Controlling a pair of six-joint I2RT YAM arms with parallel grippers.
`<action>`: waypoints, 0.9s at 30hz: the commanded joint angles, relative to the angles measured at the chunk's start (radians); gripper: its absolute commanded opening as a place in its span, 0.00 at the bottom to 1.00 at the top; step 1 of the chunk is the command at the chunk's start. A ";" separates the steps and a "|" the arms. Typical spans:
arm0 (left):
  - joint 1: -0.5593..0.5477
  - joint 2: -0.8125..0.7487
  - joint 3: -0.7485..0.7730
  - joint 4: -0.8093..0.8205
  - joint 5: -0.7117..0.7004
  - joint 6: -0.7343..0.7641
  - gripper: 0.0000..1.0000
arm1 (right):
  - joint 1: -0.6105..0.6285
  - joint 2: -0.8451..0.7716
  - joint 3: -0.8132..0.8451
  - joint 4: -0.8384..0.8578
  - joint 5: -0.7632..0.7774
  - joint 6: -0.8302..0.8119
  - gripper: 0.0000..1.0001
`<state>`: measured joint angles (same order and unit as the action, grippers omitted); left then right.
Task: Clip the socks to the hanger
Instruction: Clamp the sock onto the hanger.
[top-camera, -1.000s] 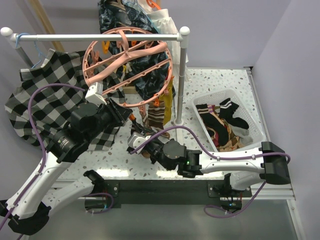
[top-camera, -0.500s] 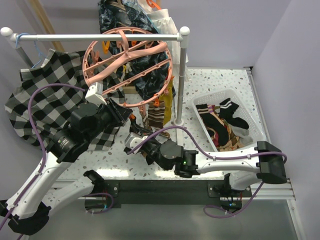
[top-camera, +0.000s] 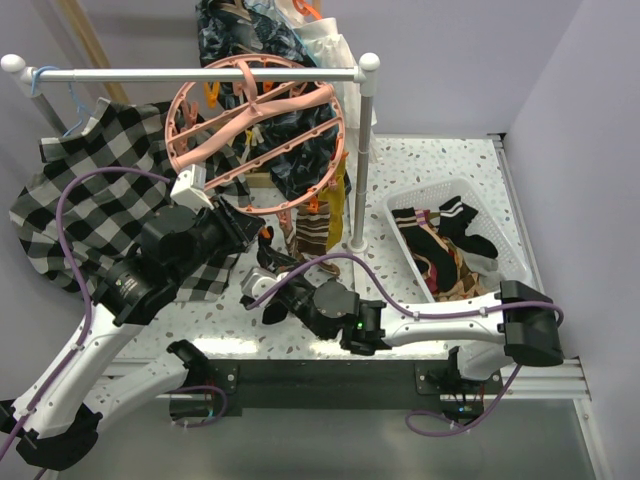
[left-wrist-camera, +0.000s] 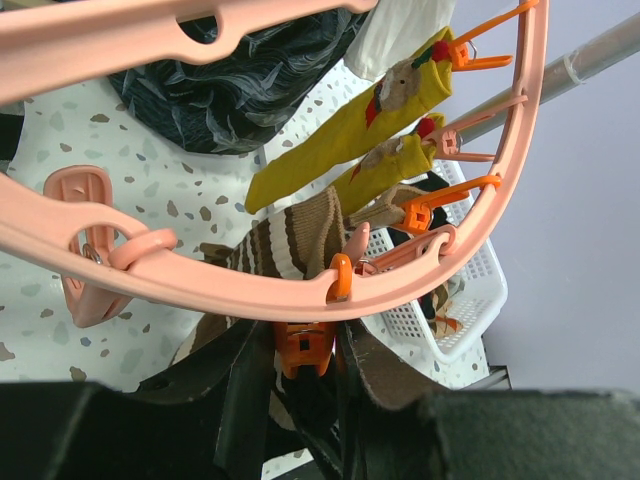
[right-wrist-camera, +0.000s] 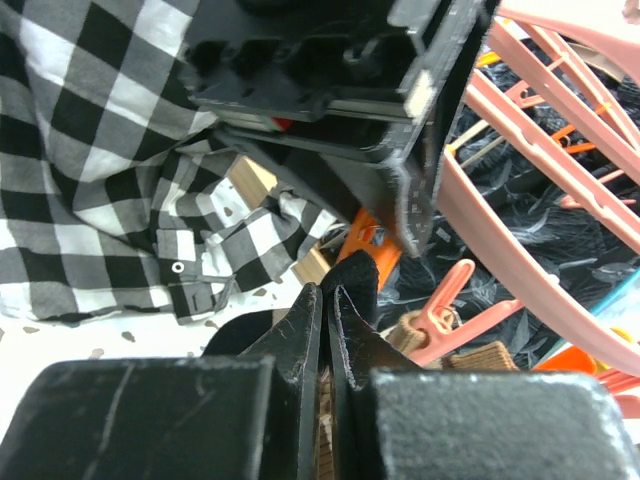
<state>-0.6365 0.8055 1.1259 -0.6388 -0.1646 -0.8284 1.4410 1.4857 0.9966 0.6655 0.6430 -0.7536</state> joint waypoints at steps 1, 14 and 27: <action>0.000 -0.005 0.025 0.004 -0.003 -0.031 0.00 | -0.022 -0.024 0.042 0.111 0.023 -0.015 0.00; 0.000 -0.005 0.032 0.004 0.010 -0.023 0.12 | -0.045 -0.041 0.033 0.078 0.000 0.010 0.00; 0.000 -0.022 0.048 -0.033 0.004 -0.014 0.73 | -0.048 -0.050 0.031 0.074 0.010 0.028 0.00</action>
<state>-0.6365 0.7986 1.1282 -0.6773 -0.1596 -0.8299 1.3949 1.4834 0.9966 0.6796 0.6376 -0.7525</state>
